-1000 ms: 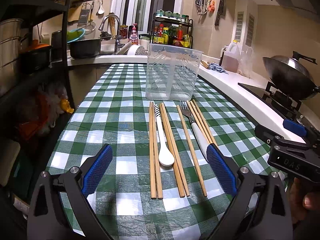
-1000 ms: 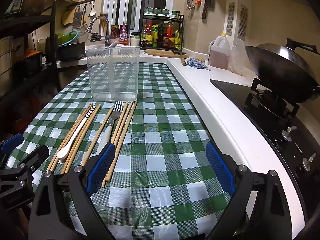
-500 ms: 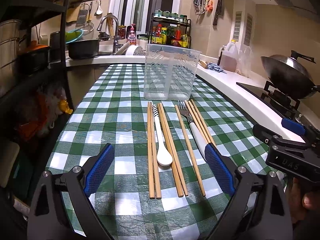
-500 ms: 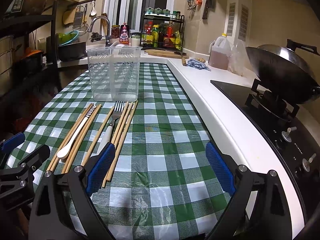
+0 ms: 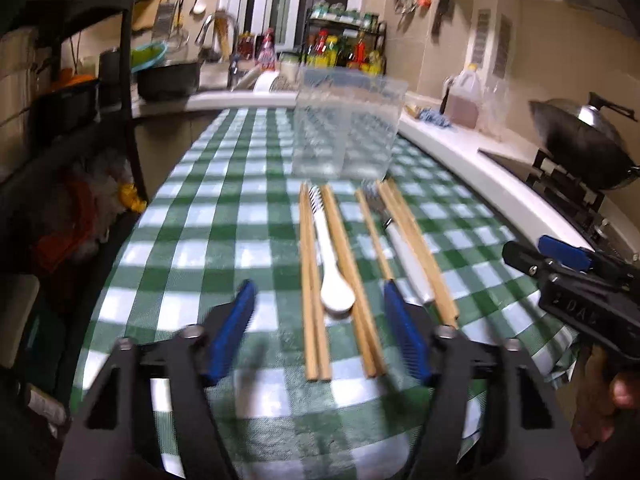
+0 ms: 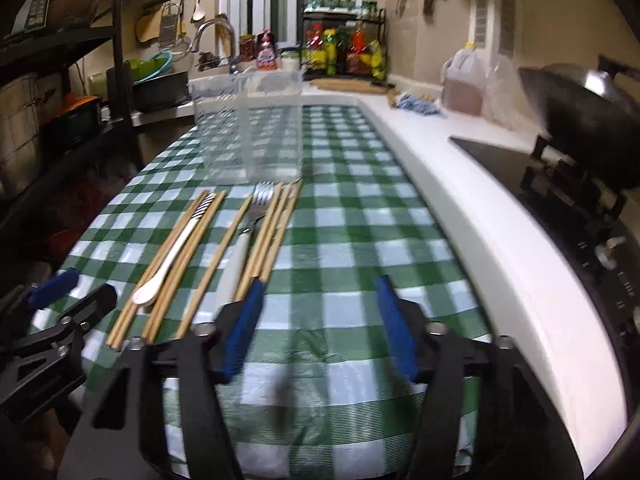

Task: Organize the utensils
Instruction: 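Close the right tool on a wooden chopstick while the left tool grasps another chopstick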

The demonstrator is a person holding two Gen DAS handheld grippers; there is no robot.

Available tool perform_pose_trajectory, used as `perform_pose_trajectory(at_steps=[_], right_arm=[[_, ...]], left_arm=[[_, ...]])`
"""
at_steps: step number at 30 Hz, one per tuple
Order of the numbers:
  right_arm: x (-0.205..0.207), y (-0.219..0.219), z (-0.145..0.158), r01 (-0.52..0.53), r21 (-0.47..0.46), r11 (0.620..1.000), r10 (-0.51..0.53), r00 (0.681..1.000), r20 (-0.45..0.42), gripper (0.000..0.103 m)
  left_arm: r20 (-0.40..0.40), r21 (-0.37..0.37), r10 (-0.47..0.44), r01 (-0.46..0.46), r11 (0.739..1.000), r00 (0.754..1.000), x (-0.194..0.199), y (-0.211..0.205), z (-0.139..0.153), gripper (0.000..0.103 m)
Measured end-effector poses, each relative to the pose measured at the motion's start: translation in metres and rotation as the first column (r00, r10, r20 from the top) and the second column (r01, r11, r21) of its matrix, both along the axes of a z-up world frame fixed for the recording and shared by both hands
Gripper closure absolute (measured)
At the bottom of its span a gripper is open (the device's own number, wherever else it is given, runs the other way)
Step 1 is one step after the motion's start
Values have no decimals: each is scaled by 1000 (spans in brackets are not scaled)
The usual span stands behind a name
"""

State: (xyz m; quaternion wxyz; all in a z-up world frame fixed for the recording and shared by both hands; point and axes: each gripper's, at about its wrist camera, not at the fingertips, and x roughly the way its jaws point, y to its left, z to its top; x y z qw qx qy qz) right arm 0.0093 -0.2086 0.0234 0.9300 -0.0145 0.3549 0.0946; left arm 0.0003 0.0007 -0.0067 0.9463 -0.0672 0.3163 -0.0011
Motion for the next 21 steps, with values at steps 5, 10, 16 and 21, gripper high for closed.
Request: perform_pose_trajectory(at_steps=[5,10,16,21], right_arm=[[11,10,-21,-67,94,993,78,990,-118,81],[16,16,-33,-89,143,986,113,979,-167,87],[21,24,-40,-115,141,983,141,971,-195,87],[23,28,-42,-125,102,987,144,968,-204,86]], left_arm=[[-81,-39,3,-7,999,997,4,11,-14,83],[-98,-52,-4,-1,999,995,3,13,-17,88],[-113,-68,-10,3,998,994,4,15,-21,88],[-125,-73,-17,8,997,992,6,14,-23,88]])
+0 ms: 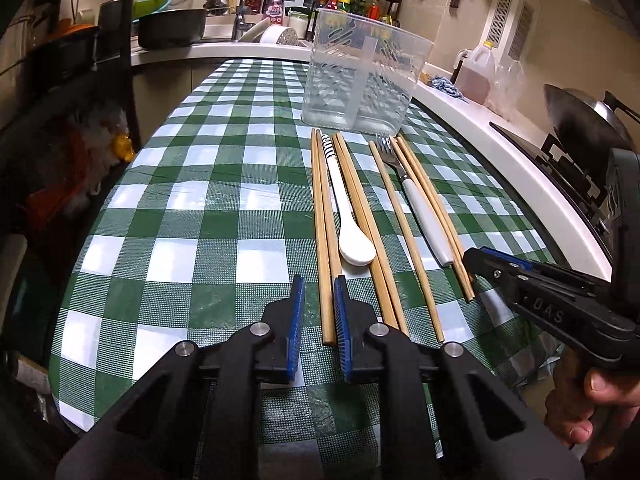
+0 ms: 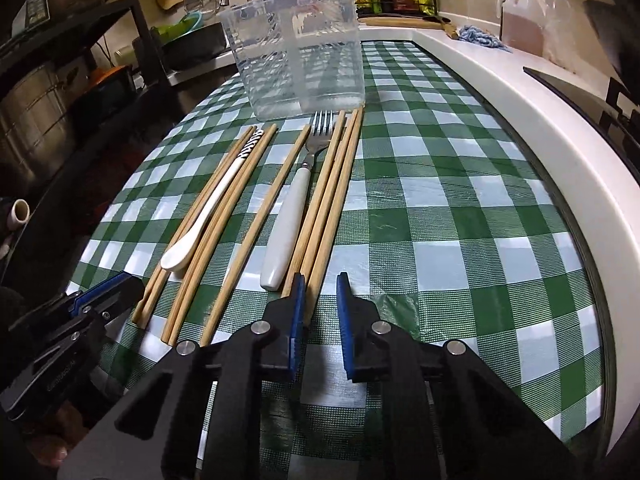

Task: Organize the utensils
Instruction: 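Close the right tool on a wooden chopstick while the left tool grasps another chopstick, then lift both held chopsticks and carry them over the clear plastic container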

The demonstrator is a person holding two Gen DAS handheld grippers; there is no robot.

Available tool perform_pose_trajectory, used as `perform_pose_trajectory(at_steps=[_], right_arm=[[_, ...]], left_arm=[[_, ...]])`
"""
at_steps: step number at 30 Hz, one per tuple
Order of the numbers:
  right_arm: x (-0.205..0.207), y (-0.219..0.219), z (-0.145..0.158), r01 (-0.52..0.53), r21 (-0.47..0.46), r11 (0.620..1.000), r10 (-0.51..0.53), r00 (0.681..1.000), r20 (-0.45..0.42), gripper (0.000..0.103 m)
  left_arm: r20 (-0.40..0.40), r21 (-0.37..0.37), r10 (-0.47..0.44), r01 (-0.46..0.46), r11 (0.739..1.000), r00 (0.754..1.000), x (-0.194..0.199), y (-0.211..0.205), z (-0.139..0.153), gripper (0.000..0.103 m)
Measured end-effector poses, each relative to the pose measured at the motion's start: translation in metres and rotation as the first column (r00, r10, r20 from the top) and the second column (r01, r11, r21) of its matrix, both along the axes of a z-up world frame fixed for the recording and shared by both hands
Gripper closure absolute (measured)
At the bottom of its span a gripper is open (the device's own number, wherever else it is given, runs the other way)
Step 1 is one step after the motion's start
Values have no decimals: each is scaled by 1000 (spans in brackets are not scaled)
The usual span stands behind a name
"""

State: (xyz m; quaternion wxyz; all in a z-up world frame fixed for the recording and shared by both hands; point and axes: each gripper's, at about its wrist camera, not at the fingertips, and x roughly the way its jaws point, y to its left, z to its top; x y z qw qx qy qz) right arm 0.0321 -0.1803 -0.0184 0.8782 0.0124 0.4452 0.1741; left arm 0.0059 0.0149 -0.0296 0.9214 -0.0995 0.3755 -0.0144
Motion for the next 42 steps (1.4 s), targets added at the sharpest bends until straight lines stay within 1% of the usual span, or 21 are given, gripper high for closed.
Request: perform_pose_trajectory(at_steps=[4,6,8,10,14,15,16,18,19,25,27,29,32,34,42], right_arm=[[-1,0,1,-3,-30,1000,2,1000,-8,86],[-2,-2,2,1,-36,999,-2,1000,-13,88],[-4,-4,3,11,-50,999,-12,1000,-13,99],[-6,-8,4,36,-72,997,-37,999,-14,99],[-8,-18,6,76,-86,993,-79,996,-28,99],[-8,-19,6,77,-81,994,-80,996,-30,99],[-7,-19,5,72,-77,994,-75,997,-32,95],[-6,-19,3,66,-64,996,-68,997,-43,94],[-5,-18,2,62,-66,996,-65,997,-51,94],[-4,-14,1,54,-92,994,-57,998,-28,94],[-4,-15,1,63,-93,994,-66,997,-30,96],[-5,-20,2,83,-78,993,-87,995,-46,97],[-8,-23,4,114,-107,988,-119,992,-37,97],[-7,-26,2,130,-105,986,-135,990,-45,96],[-4,-26,2,129,-102,986,-133,990,-35,95]], left_arm=[[-6,-6,-5,5,1000,1000,2,-1,-2,88],[-10,-2,-13,13,1000,1000,3,-3,-3,88],[-6,20,-16,16,1000,1000,3,-6,-3,88],[-5,36,-9,9,999,1000,3,-6,-2,92],[-3,38,18,-18,999,1000,1,0,-1,93],[-5,39,20,-20,999,1000,1,1,-2,93],[-9,31,13,-13,999,1000,1,1,-3,93],[-17,40,1,0,999,1000,3,-3,-4,93],[-16,50,-1,2,999,1000,3,-4,-5,93],[-10,97,-6,7,995,1000,4,-11,-4,93],[-8,114,-5,5,993,1000,4,-12,-4,96],[-6,112,5,-5,994,1000,3,-9,-2,96],[-4,110,20,-19,994,1000,3,-6,-2,96],[-6,110,14,-13,994,1000,3,-6,-3,96],[-4,110,15,-14,994,1000,5,-7,-2,96]])
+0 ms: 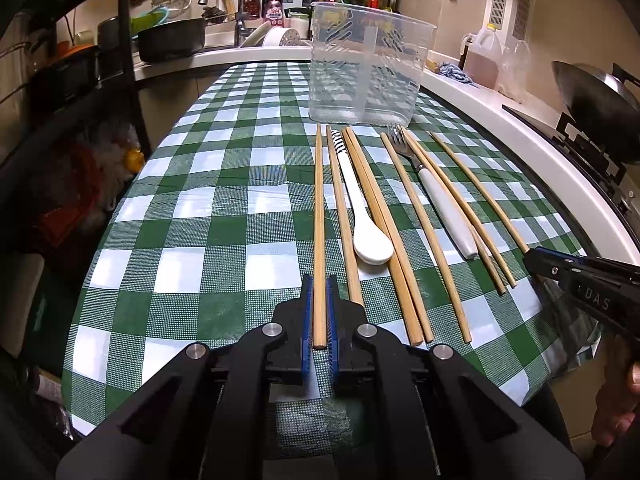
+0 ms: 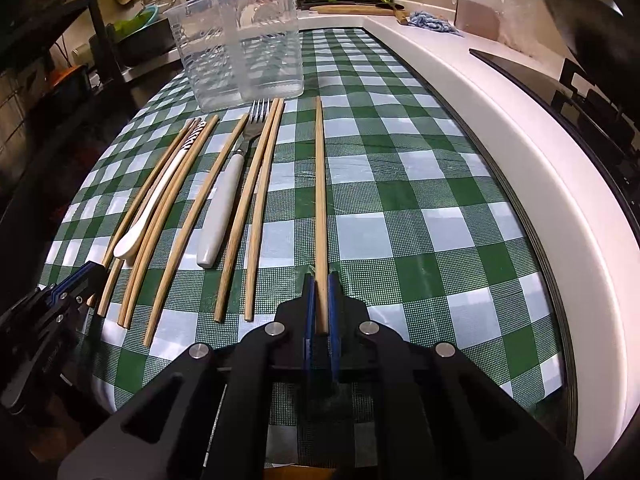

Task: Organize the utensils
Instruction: 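Lift both held chopsticks and carry them over the clear plastic container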

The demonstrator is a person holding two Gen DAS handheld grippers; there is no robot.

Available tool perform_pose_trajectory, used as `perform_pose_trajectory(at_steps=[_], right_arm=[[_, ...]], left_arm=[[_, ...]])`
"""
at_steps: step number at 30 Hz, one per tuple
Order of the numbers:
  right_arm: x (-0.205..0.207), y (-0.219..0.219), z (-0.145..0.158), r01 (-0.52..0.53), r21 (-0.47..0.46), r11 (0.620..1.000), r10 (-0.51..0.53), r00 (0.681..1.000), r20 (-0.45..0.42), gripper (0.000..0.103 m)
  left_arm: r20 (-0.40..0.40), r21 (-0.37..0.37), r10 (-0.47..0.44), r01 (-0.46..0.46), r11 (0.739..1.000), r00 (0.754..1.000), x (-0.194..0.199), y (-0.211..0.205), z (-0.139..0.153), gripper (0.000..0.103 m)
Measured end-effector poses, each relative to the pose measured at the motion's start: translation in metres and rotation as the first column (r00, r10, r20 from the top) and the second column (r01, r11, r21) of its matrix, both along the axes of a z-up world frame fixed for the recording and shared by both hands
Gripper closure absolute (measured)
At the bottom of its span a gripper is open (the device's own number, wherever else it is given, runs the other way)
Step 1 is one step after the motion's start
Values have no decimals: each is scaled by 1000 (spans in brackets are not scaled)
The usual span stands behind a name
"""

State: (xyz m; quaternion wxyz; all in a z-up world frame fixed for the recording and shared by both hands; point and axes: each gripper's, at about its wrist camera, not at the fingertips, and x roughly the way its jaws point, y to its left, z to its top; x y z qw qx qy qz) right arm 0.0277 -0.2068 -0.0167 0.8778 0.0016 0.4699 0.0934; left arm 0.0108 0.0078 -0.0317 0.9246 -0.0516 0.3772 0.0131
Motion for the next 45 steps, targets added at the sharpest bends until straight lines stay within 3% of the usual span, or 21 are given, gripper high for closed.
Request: perform_pose_trajectory(at_steps=[15,18,20,25,33,45], right_arm=[[8,0,0,-7,-30,1000,7,1000,21,84],[9,1,0,-13,-39,999,14,1000,28,86],[9,1,-1,-20,-36,999,21,999,29,97],[6,-2,3,-10,-18,1000,10,999,32,96],[-7,-7,41,1,-24,1000,3,981,196,96],[-30,-12,93,-5,-9,1000,8,908,420,97]], left_arm=[[3,0,-2,2,1000,1000,1,-1,0,96],[5,9,-3,3,1000,1000,2,-2,0,96],[7,16,-4,4,1000,1000,2,-3,0,96],[9,22,-6,6,1000,1000,1,-4,0,96],[118,38,4,-8,999,993,-13,-1,25,97],[298,61,9,-28,998,955,-31,7,75,97]])
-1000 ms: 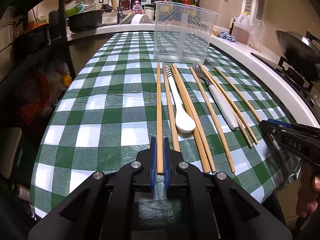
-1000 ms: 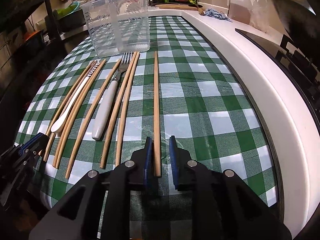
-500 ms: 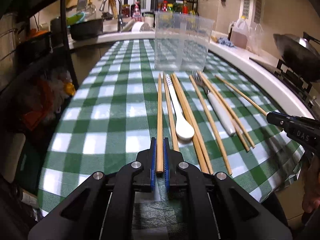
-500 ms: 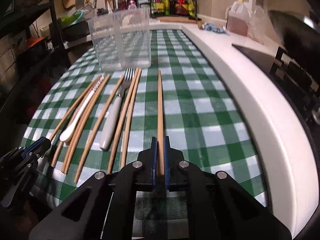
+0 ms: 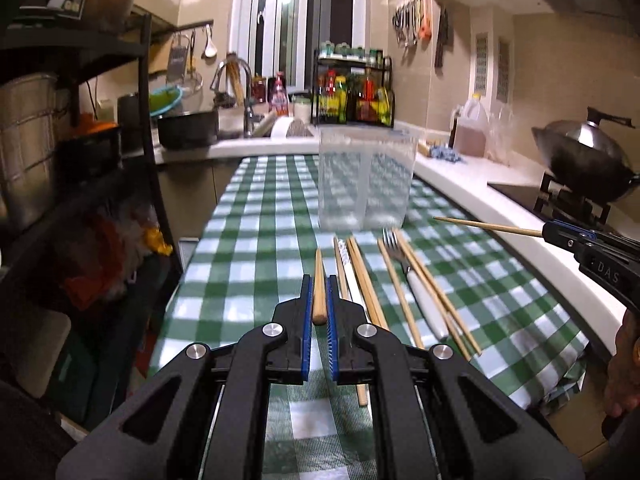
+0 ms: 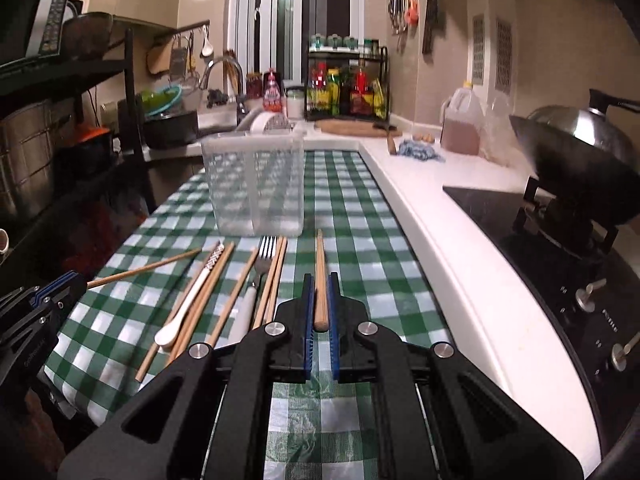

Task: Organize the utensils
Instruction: 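Lift both held chopsticks and carry them over the clear plastic container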

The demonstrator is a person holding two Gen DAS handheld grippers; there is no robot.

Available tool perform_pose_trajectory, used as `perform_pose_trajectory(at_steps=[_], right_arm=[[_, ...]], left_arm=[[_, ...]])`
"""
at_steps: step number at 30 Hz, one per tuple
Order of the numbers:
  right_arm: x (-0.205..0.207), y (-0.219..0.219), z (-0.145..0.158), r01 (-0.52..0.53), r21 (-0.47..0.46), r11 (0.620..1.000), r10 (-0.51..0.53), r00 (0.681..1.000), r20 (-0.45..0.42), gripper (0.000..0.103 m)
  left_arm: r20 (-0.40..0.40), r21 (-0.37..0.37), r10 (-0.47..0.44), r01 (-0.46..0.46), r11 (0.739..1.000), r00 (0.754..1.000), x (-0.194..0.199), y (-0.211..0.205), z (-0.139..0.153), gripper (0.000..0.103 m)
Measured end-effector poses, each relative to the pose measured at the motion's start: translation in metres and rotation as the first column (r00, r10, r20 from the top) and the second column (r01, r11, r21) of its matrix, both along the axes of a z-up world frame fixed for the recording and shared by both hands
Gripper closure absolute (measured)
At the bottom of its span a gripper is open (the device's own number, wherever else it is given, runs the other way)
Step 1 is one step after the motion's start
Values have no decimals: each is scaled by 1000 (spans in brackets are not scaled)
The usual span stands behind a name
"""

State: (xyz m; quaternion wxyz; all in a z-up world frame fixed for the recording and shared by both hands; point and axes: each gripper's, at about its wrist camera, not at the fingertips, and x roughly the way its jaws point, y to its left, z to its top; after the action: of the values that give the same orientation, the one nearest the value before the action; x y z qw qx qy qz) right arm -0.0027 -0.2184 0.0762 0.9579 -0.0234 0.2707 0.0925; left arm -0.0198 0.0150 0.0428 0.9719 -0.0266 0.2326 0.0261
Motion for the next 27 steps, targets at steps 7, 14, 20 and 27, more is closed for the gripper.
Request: perform_pose_trajectory(at_steps=[7,14,20,27], right_arm=[[-5,-1,22,-11,28,1000,10,999,36,97],[-5,-6,41,-22,48,999,21,999,28,96],[6,-13,57,-2,68,998,0,1000,26,97],[43,-9,95,-18,82,996,18,1000,-7,96]], left_arm=[[71,-16,1,1,1000,997,-4,8,30,97],[119,-49,2,4,999,993,-1,16,55,97],[135,-66,-6,15,998,991,7,21,72,97],[101,-94,-34,44,995,994,38,36,103,97]])
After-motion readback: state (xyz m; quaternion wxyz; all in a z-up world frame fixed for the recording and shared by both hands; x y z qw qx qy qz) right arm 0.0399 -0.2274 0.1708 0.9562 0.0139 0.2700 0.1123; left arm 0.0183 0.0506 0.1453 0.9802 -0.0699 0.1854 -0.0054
